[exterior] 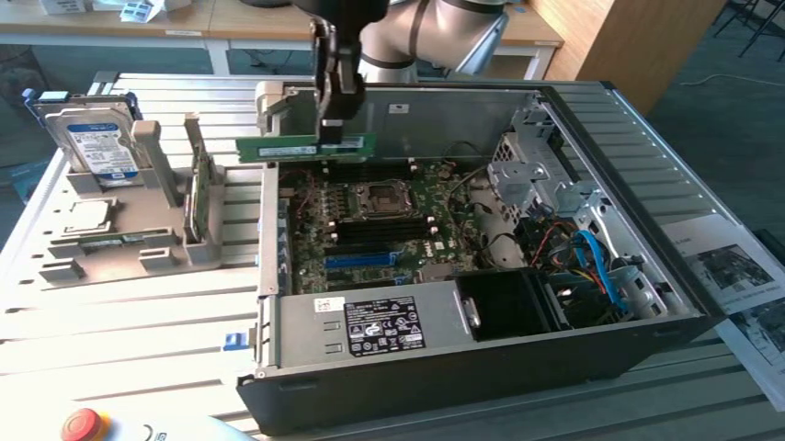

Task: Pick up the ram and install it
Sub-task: 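Pick up the ram and move it above insertion slot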

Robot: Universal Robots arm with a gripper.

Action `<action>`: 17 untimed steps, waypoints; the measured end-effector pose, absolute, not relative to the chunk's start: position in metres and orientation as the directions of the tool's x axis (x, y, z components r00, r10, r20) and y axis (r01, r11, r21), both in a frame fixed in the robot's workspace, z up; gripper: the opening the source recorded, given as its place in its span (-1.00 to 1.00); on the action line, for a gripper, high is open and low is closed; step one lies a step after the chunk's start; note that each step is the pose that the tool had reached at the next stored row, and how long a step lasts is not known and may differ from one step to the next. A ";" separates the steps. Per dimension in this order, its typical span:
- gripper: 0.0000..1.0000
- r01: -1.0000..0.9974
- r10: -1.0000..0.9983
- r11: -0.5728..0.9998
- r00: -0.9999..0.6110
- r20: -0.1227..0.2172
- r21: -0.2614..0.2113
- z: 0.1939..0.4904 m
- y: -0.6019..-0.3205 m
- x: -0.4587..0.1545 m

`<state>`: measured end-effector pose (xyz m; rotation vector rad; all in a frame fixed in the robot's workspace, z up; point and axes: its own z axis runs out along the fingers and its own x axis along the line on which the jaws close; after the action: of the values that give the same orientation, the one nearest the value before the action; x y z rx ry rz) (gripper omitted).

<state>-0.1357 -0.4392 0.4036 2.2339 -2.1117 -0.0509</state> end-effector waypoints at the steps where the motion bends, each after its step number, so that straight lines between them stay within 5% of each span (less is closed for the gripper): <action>1: -0.76 -0.996 -0.998 -0.056 0.057 0.022 0.071 0.404 -0.439 -0.132; 17: -0.76 -0.996 -0.998 -0.059 0.060 0.022 0.072 0.404 -0.444 -0.073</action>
<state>-0.0729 -0.4436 0.4037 2.2374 -2.1079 -0.0507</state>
